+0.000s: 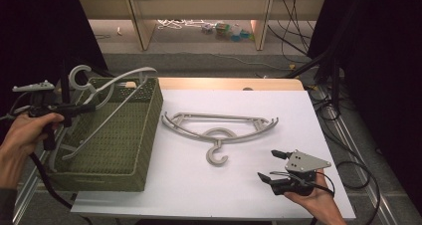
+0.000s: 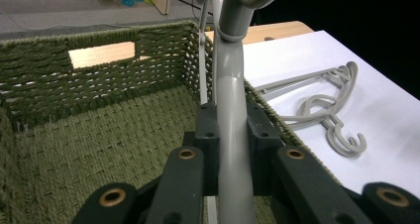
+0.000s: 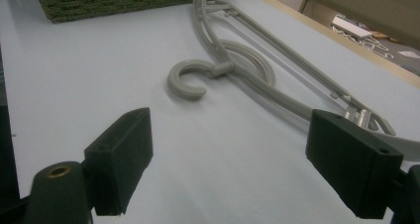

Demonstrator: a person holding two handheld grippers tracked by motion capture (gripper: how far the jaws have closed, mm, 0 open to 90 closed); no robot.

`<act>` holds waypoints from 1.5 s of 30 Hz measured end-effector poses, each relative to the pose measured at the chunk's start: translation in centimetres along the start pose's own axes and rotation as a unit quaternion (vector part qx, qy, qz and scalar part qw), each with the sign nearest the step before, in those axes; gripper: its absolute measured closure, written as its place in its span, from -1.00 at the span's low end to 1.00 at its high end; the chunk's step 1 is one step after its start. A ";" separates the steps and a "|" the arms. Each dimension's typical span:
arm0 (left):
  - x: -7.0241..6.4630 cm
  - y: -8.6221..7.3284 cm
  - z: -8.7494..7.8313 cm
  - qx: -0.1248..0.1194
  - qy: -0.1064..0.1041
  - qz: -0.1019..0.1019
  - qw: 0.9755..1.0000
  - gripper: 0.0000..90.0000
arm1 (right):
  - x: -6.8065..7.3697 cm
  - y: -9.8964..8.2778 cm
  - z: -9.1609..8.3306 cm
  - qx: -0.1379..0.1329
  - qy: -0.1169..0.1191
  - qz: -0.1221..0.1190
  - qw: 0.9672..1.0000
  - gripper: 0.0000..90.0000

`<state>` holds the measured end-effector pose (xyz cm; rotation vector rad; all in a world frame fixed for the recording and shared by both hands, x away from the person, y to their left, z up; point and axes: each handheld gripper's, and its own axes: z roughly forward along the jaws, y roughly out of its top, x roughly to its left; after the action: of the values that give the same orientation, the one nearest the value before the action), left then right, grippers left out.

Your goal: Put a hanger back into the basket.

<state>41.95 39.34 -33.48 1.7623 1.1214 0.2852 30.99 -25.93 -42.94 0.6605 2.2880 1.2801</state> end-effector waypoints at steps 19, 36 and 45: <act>2.9 -2.7 1.6 0.052 0.015 0.000 0.999 0.76 | -0.1 -0.1 0.1 0.005 0.005 -0.001 1.000 -0.57; 4.6 -4.8 3.8 0.103 0.084 -0.008 0.991 0.53 | -0.1 -0.2 0.1 0.012 0.008 -0.003 1.000 -0.56; 3.9 -4.1 1.9 0.109 0.120 0.021 0.987 0.27 | 0.0 -0.1 0.2 0.013 0.010 -0.006 1.000 -0.56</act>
<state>42.97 41.56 -38.90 1.9848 1.3284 0.4232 31.12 -25.85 -43.16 0.6452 2.3249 1.2591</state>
